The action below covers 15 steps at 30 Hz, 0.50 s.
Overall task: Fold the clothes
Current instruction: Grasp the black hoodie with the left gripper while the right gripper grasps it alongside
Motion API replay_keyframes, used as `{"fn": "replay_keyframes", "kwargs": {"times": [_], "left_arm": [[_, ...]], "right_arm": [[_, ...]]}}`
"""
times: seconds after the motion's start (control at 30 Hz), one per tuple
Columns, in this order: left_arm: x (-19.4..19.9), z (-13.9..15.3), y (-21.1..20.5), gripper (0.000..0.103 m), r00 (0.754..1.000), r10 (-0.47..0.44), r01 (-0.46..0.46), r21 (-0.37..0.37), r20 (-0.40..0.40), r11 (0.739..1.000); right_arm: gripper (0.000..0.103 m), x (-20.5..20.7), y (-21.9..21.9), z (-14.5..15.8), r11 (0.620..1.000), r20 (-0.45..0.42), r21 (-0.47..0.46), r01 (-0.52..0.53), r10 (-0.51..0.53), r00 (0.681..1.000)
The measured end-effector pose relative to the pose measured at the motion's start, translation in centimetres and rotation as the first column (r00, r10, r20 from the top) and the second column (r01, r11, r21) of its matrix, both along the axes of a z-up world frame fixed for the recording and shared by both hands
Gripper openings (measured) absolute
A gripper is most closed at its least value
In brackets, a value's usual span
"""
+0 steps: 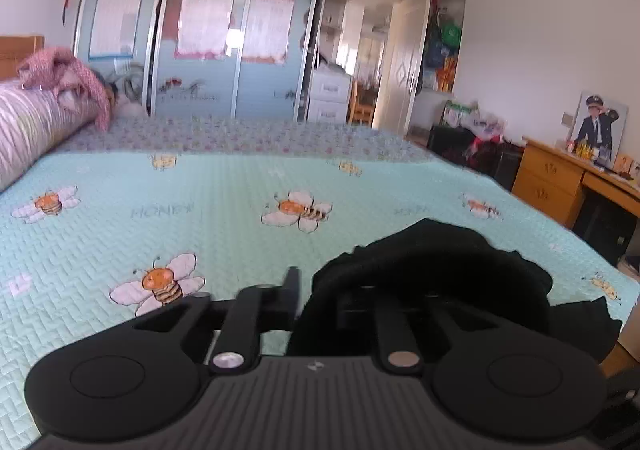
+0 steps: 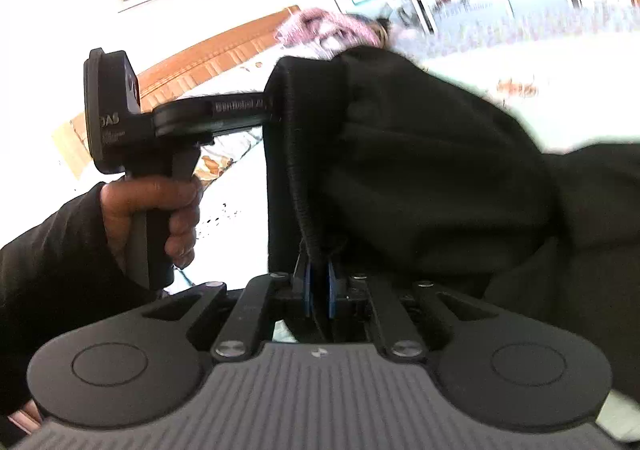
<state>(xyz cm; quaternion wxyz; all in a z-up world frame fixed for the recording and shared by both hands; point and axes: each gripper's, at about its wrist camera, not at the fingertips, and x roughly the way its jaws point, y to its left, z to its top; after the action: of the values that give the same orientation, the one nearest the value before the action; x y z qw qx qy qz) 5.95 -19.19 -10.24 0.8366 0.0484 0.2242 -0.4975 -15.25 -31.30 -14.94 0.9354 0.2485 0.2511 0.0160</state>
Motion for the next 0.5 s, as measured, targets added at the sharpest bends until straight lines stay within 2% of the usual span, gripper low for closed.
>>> {"fn": "replay_keyframes", "kwargs": {"times": [0.1,0.17,0.27,0.37,0.5], "left_arm": [[0.1,-1.7,-0.1,0.034,0.999,0.013,-0.011,0.048,-0.048,0.999],[-0.2,-3.1,0.8,0.045,0.995,0.022,-0.016,0.062,-0.092,0.998],[-0.7,-5.1,2.7,0.055,0.984,0.058,-0.047,0.067,-0.170,0.997],[-1.4,-6.4,4.3,0.056,0.970,0.079,-0.063,0.074,-0.232,0.995],[-3.1,-7.0,5.4,0.056,0.964,0.056,-0.036,0.082,-0.261,0.996]], "right_arm": [[0.010,0.7,0.3,-1.8,0.998,-0.064,0.065,0.015,-0.011,0.998],[0.010,0.7,0.7,-2.4,0.996,-0.075,0.085,0.013,-0.006,0.997],[0.010,1.0,0.7,-2.4,0.996,-0.080,0.091,0.020,-0.012,0.997],[0.010,1.3,0.7,-2.7,0.993,-0.096,0.108,0.041,-0.031,0.995],[0.010,1.0,0.1,-2.6,0.987,-0.088,0.148,0.069,-0.056,0.995]]}}
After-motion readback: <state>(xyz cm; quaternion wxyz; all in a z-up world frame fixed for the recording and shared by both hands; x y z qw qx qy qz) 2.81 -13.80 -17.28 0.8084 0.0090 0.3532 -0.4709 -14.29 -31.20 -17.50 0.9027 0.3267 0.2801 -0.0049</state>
